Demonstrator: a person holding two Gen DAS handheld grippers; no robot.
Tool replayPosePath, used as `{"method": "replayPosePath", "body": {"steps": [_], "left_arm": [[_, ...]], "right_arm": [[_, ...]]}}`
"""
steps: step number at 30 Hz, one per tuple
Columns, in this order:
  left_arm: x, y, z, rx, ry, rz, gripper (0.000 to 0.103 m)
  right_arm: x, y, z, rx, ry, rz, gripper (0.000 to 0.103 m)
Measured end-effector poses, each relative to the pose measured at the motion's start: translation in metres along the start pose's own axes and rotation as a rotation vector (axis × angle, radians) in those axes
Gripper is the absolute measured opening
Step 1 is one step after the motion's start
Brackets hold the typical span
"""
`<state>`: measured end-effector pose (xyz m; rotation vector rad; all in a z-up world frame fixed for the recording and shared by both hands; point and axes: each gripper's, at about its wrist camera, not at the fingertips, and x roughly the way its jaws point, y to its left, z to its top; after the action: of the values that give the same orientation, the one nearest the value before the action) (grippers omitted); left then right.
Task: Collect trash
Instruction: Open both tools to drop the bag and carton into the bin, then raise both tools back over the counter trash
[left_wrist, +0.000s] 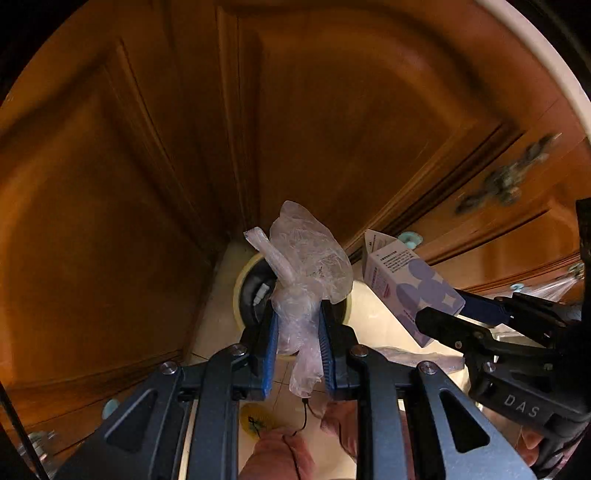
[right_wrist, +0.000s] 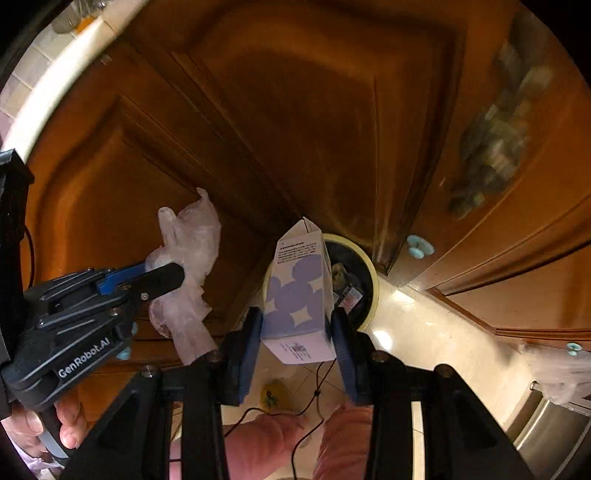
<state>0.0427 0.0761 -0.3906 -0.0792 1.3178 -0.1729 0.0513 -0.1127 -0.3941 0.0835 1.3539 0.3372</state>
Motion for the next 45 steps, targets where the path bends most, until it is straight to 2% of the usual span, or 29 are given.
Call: {"method": "replayPosePath", "body": {"steps": [5, 10, 11, 13, 14, 15, 22, 28, 33, 39, 45], "left_arm": [[0.054, 0.008, -0.007, 0.019, 0.034, 0.015, 0.019], [0.091, 0.018, -0.007, 0.023, 0.051, 0.028, 0.022], [0.097, 0.021, -0.007, 0.020, 0.055, 0.028, 0.029], [0.110, 0.029, -0.005, 0.014, 0.064, 0.040, 0.052], [0.114, 0.033, -0.006, 0.007, 0.059, 0.070, 0.065], [0.116, 0.033, -0.005, 0.004, 0.050, 0.081, 0.070], [0.116, 0.043, -0.010, -0.008, 0.041, 0.129, 0.071], [0.098, 0.030, -0.012, 0.009, 0.024, 0.146, 0.071], [0.067, 0.024, -0.006, 0.013, 0.007, 0.145, 0.071], [0.007, 0.016, 0.003, 0.016, -0.021, 0.137, 0.071], [-0.068, 0.002, 0.014, 0.054, -0.087, 0.127, 0.071]], "right_arm": [[0.045, -0.009, -0.002, 0.000, 0.006, -0.015, 0.039], [0.083, -0.013, 0.005, -0.027, 0.000, -0.027, 0.039], [0.090, -0.015, 0.006, -0.034, -0.002, -0.034, 0.039], [0.102, -0.017, 0.008, -0.042, 0.003, -0.054, 0.040], [0.108, -0.019, 0.009, -0.043, 0.012, -0.068, 0.040], [0.111, -0.021, 0.010, -0.038, 0.013, -0.077, 0.041], [0.110, -0.025, 0.003, -0.015, -0.003, -0.089, 0.042], [0.089, -0.020, -0.006, -0.013, -0.029, -0.091, 0.042], [0.059, -0.008, -0.005, 0.002, -0.036, -0.095, 0.042], [0.006, 0.012, 0.000, -0.007, -0.057, -0.101, 0.042], [-0.060, 0.031, 0.007, -0.006, -0.107, -0.112, 0.042]]}}
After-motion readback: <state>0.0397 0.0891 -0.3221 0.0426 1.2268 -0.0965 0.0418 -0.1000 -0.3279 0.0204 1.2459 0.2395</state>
